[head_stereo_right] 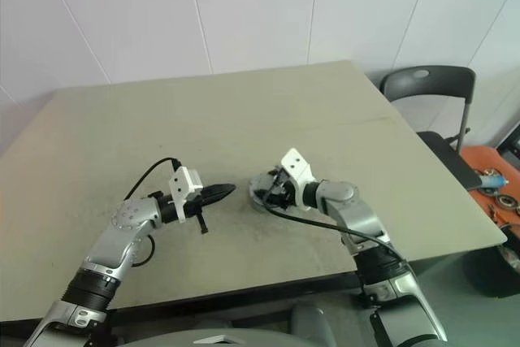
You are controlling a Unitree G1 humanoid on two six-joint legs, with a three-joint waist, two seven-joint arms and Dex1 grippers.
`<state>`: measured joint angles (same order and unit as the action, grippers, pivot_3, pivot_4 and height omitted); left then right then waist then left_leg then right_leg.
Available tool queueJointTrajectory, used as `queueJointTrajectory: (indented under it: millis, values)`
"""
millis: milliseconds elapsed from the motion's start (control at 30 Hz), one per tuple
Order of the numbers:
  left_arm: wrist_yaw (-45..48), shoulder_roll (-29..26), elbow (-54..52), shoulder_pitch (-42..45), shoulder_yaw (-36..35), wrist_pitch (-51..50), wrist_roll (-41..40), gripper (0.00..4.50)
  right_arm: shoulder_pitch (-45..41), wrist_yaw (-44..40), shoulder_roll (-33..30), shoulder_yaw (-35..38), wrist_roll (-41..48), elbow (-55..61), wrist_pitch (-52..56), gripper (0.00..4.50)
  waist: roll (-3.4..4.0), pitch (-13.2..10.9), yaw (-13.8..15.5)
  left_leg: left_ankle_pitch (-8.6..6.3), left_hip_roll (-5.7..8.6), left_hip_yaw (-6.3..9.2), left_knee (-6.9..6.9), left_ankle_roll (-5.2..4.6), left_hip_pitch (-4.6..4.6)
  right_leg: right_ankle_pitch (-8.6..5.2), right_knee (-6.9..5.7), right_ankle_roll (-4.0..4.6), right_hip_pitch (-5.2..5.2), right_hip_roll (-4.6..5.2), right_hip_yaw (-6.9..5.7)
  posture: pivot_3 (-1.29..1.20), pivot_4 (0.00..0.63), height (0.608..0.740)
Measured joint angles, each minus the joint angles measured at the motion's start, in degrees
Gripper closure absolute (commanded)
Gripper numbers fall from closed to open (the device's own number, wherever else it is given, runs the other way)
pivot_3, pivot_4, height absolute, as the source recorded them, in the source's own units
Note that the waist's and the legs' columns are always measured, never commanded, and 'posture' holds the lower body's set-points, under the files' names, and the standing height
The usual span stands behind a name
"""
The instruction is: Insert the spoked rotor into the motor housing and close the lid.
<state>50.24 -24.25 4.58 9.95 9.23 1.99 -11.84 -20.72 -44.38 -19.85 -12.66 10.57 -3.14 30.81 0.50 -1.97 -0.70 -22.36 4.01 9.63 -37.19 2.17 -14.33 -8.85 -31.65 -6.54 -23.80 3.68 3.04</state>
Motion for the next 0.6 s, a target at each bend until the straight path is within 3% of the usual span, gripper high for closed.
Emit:
queueJointTrajectory:
  millis: [600]
  values:
    - [-0.5, 1.3, 2.7, 0.6, 0.2, 2.3, 0.9, 4.5, 1.3, -2.6, -1.3, 0.0, 0.8, 1.5, -3.0, 1.43, 0.01, 0.0, 0.1, 0.03, 0.01, -0.04, 0.06, 0.05, -0.38, 0.04, 0.03, -0.03, -0.77, 0.03, 0.01, 0.0, 0.0, 0.74]
